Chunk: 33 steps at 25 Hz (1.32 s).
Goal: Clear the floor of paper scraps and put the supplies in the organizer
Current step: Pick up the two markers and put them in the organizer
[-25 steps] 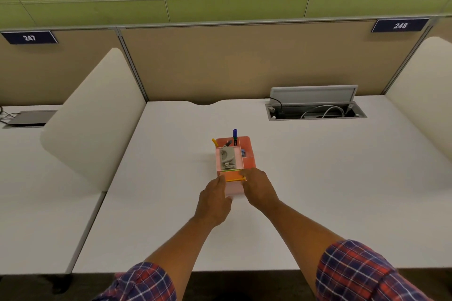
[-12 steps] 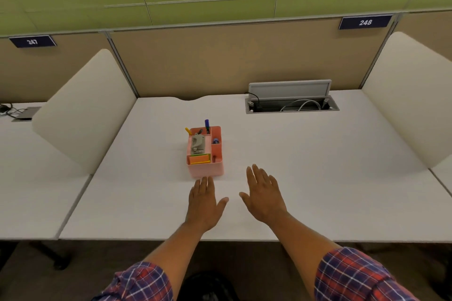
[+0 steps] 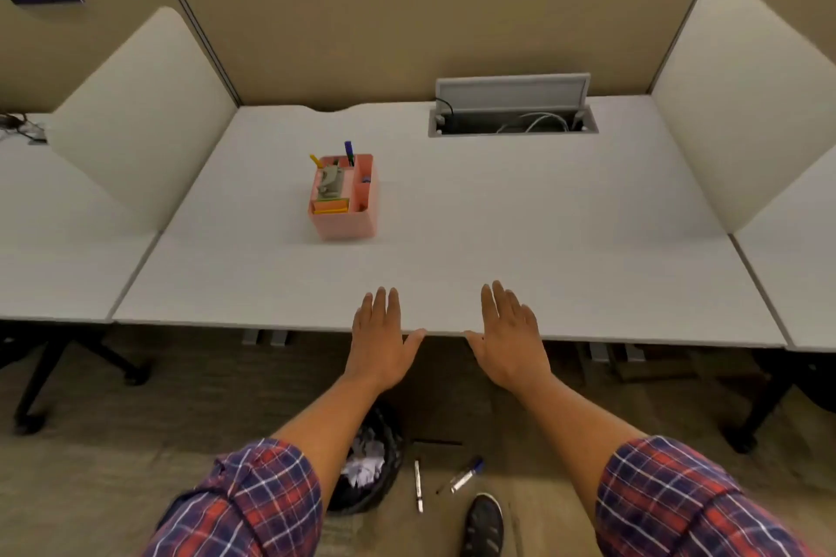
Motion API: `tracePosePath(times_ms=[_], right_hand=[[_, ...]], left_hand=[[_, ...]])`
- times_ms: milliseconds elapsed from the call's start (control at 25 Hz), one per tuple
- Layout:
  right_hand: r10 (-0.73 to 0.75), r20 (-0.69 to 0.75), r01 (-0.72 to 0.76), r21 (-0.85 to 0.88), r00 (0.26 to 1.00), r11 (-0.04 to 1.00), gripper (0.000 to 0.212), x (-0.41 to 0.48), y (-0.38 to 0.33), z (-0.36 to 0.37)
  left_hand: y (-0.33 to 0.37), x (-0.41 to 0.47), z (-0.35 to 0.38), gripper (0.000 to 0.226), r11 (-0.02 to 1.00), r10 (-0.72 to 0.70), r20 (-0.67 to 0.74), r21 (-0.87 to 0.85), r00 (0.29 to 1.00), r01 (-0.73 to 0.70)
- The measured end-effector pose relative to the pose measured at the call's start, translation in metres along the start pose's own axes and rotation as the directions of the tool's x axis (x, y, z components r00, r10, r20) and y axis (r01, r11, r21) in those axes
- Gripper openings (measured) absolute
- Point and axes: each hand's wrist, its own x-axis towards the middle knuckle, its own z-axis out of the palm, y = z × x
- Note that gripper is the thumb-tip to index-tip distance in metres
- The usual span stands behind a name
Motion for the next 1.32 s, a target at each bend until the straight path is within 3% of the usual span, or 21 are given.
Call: tracePosePath(times_ms=[200,360,520,640,920,1120,1320], right_hand=[[0.072,-0.012,-0.071,0.053,0.997,0.996,0.08,-0.077,0.008,0.042],[0.146,0.036,-0.149,0.097,0.989,0.984,0.077,-0.131,0.02,0.117],[0.248,0.186,-0.276,0.142,0.951,0.951,0.075,-0.166,0.044,0.216],[0.316,0.341,-0.405,0.234,0.886,0.884,0.07,-0.18,0.067,0.313],[0.234,0.534,-0.457,0.335,0.813,0.824,0.057,-0.158,0.105,0.535],[0.246,0.615,-0.508,0.295,0.749,0.81,0.046,-0.114,0.126,0.651],[0.469,0.621,-0.746,0.312,0.628,0.588,0.035,-0.071,0.138,0.73]], left_hand=[[-0.005,-0.064,0.052,0.085,0.998,0.045,0.007,-0.037,0.999,-0.044],[-0.023,-0.112,0.137,0.076,0.992,0.039,0.041,-0.119,0.998,-0.034],[-0.056,-0.151,0.245,0.069,0.987,-0.019,0.125,-0.155,0.992,0.039],[-0.083,-0.161,0.341,0.063,0.957,-0.146,0.215,-0.217,0.966,0.193],[-0.139,-0.11,0.562,0.04,0.814,-0.396,0.334,-0.305,0.855,0.495],[-0.184,-0.074,0.672,0.033,0.759,-0.402,0.424,-0.341,0.812,0.554],[-0.214,-0.044,0.732,0.025,0.758,-0.473,0.378,-0.284,0.795,0.587]])
